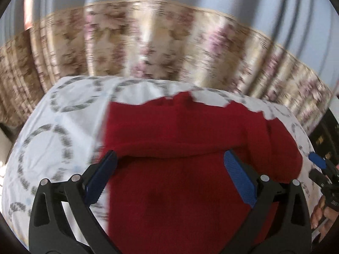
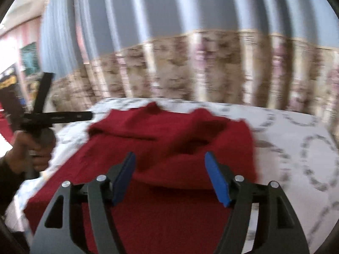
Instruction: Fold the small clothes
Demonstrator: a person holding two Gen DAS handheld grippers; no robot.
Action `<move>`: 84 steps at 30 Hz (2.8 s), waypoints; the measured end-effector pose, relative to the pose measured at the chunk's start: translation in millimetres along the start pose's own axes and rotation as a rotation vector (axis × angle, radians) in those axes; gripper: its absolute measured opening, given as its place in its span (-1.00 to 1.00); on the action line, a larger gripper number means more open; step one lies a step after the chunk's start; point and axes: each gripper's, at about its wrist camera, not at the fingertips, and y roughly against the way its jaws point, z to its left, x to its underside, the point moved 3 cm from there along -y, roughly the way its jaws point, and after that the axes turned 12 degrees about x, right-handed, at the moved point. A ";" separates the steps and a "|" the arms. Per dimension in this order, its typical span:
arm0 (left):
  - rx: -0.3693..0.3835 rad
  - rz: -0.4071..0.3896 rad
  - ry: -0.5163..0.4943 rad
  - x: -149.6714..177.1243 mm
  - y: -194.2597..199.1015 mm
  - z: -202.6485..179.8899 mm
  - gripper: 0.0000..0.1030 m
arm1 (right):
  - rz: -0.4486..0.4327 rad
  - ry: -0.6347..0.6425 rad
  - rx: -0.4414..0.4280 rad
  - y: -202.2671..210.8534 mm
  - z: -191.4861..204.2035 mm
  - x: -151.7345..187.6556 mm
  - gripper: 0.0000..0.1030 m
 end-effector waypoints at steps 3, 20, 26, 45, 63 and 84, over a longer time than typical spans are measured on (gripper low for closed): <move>0.024 0.041 -0.040 -6.0 -27.5 -35.3 0.94 | 0.003 -0.037 0.096 -2.2 -26.7 2.2 0.33; 0.122 0.246 -0.172 -11.5 -166.9 -139.0 0.72 | -0.009 -0.150 0.277 -10.9 -114.7 -10.4 0.38; 0.124 0.167 -0.167 -12.2 -144.9 -135.9 -0.74 | -0.003 -0.134 0.272 -12.3 -105.2 -9.0 0.38; -0.036 -0.217 0.202 41.1 29.1 30.6 -0.03 | 0.081 -0.016 0.137 -56.6 -6.8 -23.5 0.44; -0.106 0.035 0.111 10.9 -48.2 71.4 -0.16 | 0.220 -0.005 0.147 -101.1 -0.3 -7.7 -0.72; -0.086 -0.182 0.049 -60.7 6.1 51.4 -0.71 | 0.105 -0.092 0.120 -88.4 -26.1 -81.8 -0.88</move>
